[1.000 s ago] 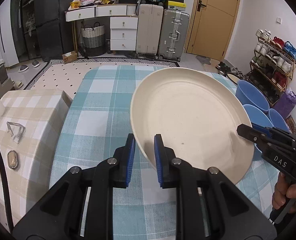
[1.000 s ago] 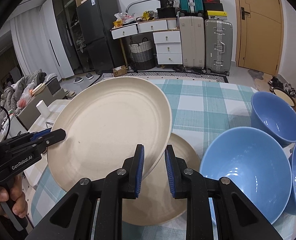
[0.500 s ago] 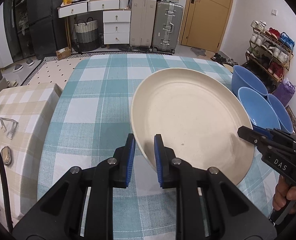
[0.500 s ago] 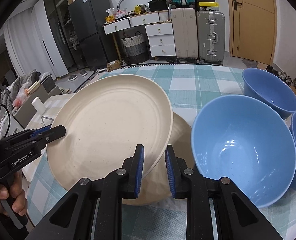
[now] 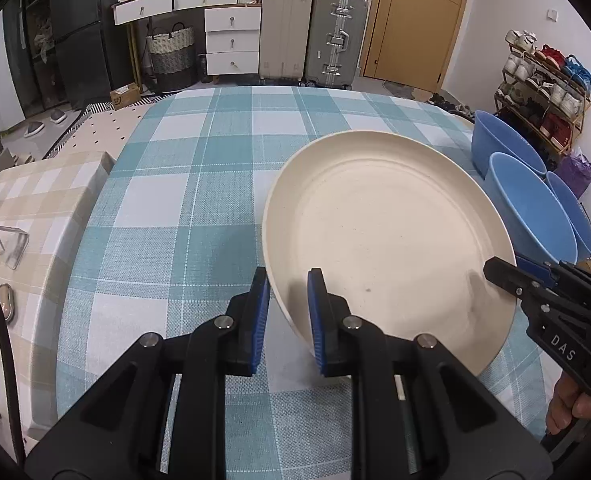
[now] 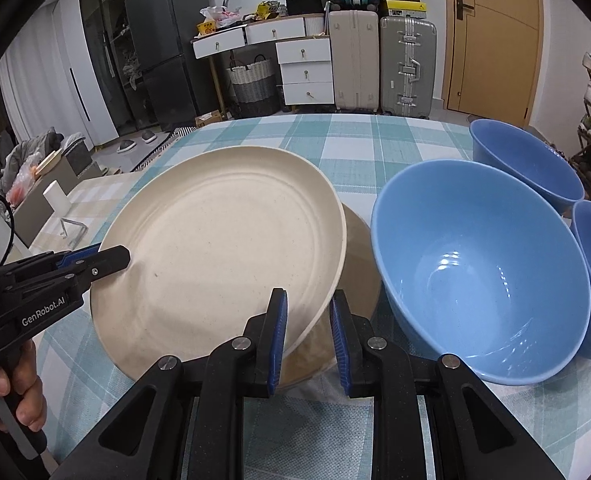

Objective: Organize plates and bowls
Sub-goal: 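Lower the held cream plates onto the cream plate beside the blue bowls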

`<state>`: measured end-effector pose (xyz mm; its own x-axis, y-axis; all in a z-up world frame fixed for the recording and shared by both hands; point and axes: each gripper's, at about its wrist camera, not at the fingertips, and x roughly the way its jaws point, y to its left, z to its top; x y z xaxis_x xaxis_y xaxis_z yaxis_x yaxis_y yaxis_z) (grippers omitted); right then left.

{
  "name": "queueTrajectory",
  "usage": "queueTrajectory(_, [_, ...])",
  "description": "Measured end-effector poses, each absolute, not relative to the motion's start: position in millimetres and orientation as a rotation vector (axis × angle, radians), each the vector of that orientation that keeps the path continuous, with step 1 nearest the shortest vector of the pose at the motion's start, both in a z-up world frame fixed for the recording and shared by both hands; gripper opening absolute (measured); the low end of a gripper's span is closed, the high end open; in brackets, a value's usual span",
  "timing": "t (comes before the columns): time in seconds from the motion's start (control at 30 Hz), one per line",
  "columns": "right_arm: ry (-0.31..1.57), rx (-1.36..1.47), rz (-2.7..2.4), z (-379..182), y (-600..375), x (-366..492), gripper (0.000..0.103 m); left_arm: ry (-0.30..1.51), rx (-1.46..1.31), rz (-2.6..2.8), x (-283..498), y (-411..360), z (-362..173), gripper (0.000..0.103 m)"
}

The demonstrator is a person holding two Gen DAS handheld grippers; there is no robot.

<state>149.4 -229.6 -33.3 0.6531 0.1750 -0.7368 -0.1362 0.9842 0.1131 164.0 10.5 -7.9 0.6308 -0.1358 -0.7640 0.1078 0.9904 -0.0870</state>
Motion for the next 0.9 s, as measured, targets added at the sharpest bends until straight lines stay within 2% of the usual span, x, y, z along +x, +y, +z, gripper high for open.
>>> queueTrajectory(0.9, [0.819,-0.051,0.062,-47.8,-226.6,145.3,0.027,0.896,0.067,-0.152,201.0,-18.5,-30.7,0.016])
